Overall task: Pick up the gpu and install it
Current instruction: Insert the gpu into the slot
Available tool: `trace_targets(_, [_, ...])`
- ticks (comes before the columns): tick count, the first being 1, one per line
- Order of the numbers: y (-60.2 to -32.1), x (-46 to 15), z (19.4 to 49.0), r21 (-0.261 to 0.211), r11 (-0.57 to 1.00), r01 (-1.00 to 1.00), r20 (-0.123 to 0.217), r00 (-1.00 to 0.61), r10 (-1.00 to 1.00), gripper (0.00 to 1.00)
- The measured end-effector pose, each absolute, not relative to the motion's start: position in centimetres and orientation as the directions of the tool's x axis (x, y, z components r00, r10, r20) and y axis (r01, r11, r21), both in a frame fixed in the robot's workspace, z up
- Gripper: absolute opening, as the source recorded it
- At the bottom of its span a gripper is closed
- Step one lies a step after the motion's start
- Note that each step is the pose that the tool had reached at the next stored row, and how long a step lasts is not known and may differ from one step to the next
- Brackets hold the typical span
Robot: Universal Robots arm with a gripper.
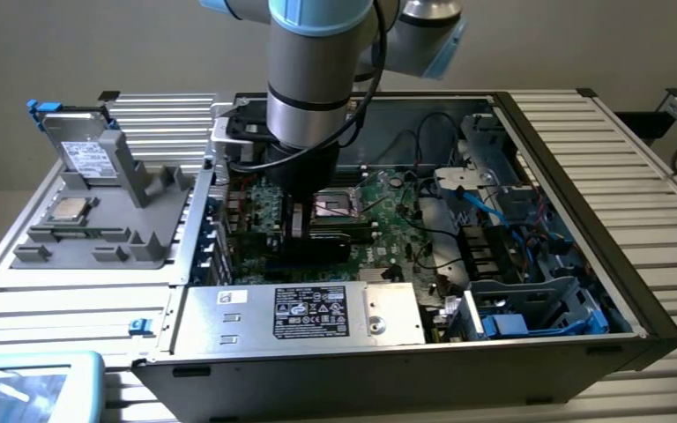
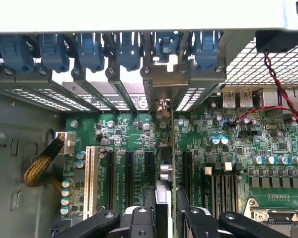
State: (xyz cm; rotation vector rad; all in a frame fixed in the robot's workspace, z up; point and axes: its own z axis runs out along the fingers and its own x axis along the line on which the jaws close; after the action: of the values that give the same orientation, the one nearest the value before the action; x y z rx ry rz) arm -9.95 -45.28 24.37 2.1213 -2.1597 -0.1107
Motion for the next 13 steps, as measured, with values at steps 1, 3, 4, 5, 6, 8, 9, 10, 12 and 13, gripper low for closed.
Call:
trace_targets(1, [-45.28,-9.95,24.37,0.13,0.02,-0.991,0.029,-0.016,-0.999,0.27])
trace_targets(3, [-45.28,-9.95,24.37,0.13,0.02,-0.991,0.029,-0.016,-0.999,0.27])
trace_targets(4, [-45.28,-9.95,24.37,0.13,0.02,-0.991,0.029,-0.016,-0.999,0.27])
trace_targets(5, [-45.28,-9.95,24.37,0.13,0.02,-0.991,0.029,-0.016,-0.999,0.27])
trace_targets(6, [-45.28,-9.95,24.37,0.13,0.02,-0.991,0.029,-0.016,-0.999,0.27])
trace_targets(8, [-45.28,-9.95,24.37,0.13,0.02,-0.991,0.03,-0.016,-0.999,0.27])
trace_targets(9, [-45.28,-9.95,24.37,0.13,0.02,-0.991,0.03,-0.016,-0.999,0.27])
trace_targets(10, [-45.28,-9.95,24.37,0.13,0.02,-0.991,0.03,-0.016,-0.999,0.27])
trace_targets(12, [-45.28,-9.96,24.37,0.13,0.02,-0.991,0.031,-0.016,-0.999,0.27])
trace_targets(13, [-45.28,-9.97,24.37,0.13,0.02,-0.991,0.031,-0.016,-0.999,0.27])
